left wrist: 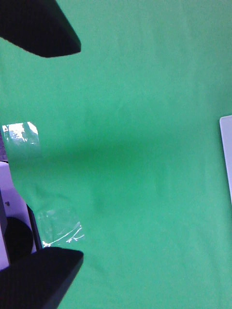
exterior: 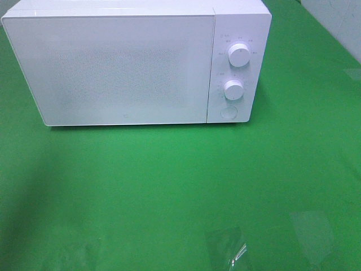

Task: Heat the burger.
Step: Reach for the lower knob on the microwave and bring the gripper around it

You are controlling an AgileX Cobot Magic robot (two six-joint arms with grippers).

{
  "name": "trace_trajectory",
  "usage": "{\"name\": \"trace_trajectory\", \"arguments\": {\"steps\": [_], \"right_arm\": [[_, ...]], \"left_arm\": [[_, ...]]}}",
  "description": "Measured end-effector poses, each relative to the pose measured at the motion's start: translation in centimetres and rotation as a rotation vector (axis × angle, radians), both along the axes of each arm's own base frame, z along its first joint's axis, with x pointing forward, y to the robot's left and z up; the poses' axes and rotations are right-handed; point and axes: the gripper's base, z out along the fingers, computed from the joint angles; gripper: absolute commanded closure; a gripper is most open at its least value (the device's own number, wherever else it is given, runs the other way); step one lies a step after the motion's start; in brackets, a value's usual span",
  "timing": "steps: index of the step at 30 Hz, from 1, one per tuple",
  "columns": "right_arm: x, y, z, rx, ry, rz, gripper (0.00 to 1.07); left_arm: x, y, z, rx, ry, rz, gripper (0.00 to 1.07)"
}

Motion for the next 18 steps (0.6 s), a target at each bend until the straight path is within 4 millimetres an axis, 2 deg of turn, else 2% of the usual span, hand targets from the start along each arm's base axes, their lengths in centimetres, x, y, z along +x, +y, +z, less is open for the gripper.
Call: {"name": "trace_trajectory", "arguments": {"steps": [4, 5, 6, 7, 8, 11, 12, 13, 14, 15, 16, 17, 18], "right_arm": [[0.0, 0.0, 0.0, 0.000, 0.000, 0.000, 0.34], [0.0, 0.0, 0.0, 0.000, 0.000, 0.000, 0.34], [0.0, 0.0, 0.0, 0.000, 0.000, 0.000, 0.34], [0.0, 0.0, 0.0, 0.000, 0.000, 0.000, 0.34], [0.0, 0.0, 0.0, 0.000, 0.000, 0.000, 0.34], [0.0, 0.0, 0.0, 0.000, 0.000, 0.000, 0.34], [0.0, 0.0, 0.0, 0.000, 0.000, 0.000, 0.34], [0.0, 0.0, 0.0, 0.000, 0.000, 0.000, 0.34], [0.0, 0.0, 0.0, 0.000, 0.000, 0.000, 0.34], [0.0, 0.0, 0.0, 0.000, 0.000, 0.000, 0.34], [0.0, 0.0, 0.0, 0.000, 0.000, 0.000, 0.34], [0.0, 0.0, 0.0, 0.000, 0.000, 0.000, 0.34], [0.0, 0.0, 0.0, 0.000, 0.000, 0.000, 0.34]], "left_arm": [[-1.3, 0.2, 1.0, -0.008, -0.049, 0.010, 0.07], [-2.4, 0.4, 1.3, -0.017, -0.074, 0.021, 0.07], [-2.4, 0.4, 1.3, -0.017, -0.074, 0.021, 0.07], [-3.8, 0.6, 1.2, -0.022, -0.088, 0.029, 0.07], [-4.9, 0.8, -0.1, -0.017, -0.060, 0.038, 0.07], [-5.4, 0.9, -0.7, -0.017, -0.050, 0.042, 0.07], [-7.0, 1.2, -2.5, -0.016, -0.015, 0.052, 0.07], [-7.0, 1.2, -2.5, -0.016, -0.015, 0.052, 0.07], [-8.2, 1.4, -3.7, -0.018, -0.004, 0.060, 0.07], [-8.2, 1.4, -3.7, -0.018, -0.004, 0.060, 0.07], [-9.7, 1.6, -4.9, -0.022, -0.015, 0.065, 0.07], [-9.7, 1.6, -4.9, -0.022, -0.015, 0.065, 0.07], [-11.2, 1.8, -5.9, -0.028, -0.040, 0.067, 0.07]]}}
